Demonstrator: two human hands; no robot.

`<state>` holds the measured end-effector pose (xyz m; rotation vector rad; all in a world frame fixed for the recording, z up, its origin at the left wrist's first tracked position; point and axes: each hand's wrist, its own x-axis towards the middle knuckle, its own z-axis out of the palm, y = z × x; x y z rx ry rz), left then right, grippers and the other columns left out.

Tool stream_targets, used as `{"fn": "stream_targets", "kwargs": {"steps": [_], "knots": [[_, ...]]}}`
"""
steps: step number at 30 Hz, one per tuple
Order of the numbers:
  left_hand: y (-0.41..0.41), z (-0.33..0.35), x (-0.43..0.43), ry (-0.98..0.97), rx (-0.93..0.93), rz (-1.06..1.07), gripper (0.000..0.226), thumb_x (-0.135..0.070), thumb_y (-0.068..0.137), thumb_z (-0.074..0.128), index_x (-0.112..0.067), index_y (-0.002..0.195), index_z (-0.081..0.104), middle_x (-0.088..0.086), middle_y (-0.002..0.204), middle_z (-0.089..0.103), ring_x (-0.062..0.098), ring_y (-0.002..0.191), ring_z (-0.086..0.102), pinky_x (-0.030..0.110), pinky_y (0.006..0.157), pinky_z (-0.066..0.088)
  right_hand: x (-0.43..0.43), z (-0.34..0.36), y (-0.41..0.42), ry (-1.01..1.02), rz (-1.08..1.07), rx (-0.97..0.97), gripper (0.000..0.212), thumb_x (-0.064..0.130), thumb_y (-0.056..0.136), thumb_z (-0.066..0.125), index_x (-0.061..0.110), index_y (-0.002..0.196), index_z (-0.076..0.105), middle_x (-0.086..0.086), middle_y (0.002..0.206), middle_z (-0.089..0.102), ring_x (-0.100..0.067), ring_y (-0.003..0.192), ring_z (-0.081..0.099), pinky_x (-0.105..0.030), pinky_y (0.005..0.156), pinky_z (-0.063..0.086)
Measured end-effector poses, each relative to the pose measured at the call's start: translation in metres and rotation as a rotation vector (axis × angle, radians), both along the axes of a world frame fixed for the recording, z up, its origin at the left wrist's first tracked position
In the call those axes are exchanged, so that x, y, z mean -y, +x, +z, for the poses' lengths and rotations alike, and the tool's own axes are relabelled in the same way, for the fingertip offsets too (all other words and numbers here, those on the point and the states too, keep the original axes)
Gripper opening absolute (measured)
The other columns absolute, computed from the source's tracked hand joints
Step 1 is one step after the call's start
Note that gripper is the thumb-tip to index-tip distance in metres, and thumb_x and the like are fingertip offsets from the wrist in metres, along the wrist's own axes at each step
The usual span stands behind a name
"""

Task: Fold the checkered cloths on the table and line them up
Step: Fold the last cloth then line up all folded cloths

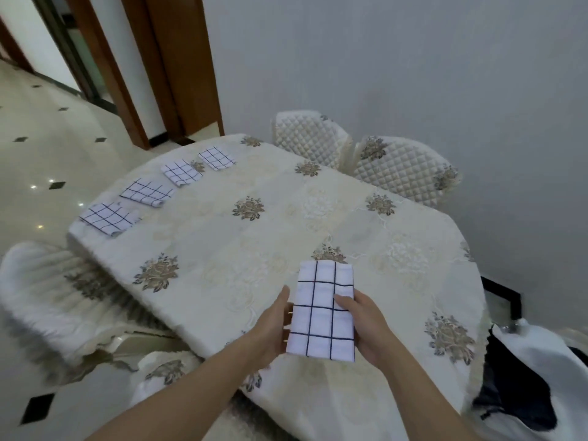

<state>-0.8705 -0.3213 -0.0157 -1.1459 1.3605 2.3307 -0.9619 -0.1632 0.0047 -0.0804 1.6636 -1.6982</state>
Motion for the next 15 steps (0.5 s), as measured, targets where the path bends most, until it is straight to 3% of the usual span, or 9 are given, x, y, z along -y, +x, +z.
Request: {"fn": "stream_targets", "kwargs": {"steps": [5, 7, 11, 15], "knots": [[0.036, 0.038, 0.024, -0.358, -0.12, 0.094, 0.042, -0.055, 0.102, 0.04, -0.024, 0.1, 0.069, -0.001, 0.1, 0.074, 0.021, 0.094, 0.072, 0.045, 0.088, 0.058, 0.043, 0.028, 0.027, 0.01, 0.082, -0.067, 0.023, 0.018, 0.102, 0.053, 0.017, 0.121, 0.064, -0.003, 0.111, 0.075, -0.027, 0.1, 0.072, -0.049, 0.086, 0.057], [0.054, 0.042, 0.034, -0.519, -0.166, 0.107, 0.037, -0.049, 0.103, 0.044, -0.021, 0.102, 0.069, -0.001, 0.103, 0.074, 0.019, 0.095, 0.071, 0.045, 0.09, 0.057, 0.059, 0.035, 0.041, 0.013, 0.122, -0.1, 0.022, 0.019, 0.102, 0.053, 0.018, 0.12, 0.065, -0.003, 0.11, 0.075, -0.027, 0.1, 0.072, -0.053, 0.089, 0.057], [0.088, 0.046, 0.043, -0.739, -0.174, 0.167, 0.029, -0.037, 0.105, 0.043, -0.019, 0.094, 0.063, -0.004, 0.093, 0.068, 0.013, 0.085, 0.065, 0.027, 0.067, 0.051, 0.084, 0.042, 0.068, 0.018, 0.183, -0.137, 0.022, 0.023, 0.101, 0.054, 0.019, 0.12, 0.066, -0.002, 0.109, 0.076, -0.027, 0.099, 0.073, -0.055, 0.089, 0.057], [0.12, 0.044, 0.051, -0.907, -0.106, 0.242, 0.036, -0.037, 0.106, 0.038, -0.01, 0.09, 0.055, 0.001, 0.086, 0.061, 0.017, 0.08, 0.058, 0.031, 0.066, 0.041, 0.098, 0.046, 0.095, 0.062, 0.207, -0.177, 0.027, 0.037, 0.103, 0.05, 0.02, 0.112, 0.068, 0.0, 0.103, 0.077, -0.025, 0.094, 0.074, -0.054, 0.088, 0.057]]}}
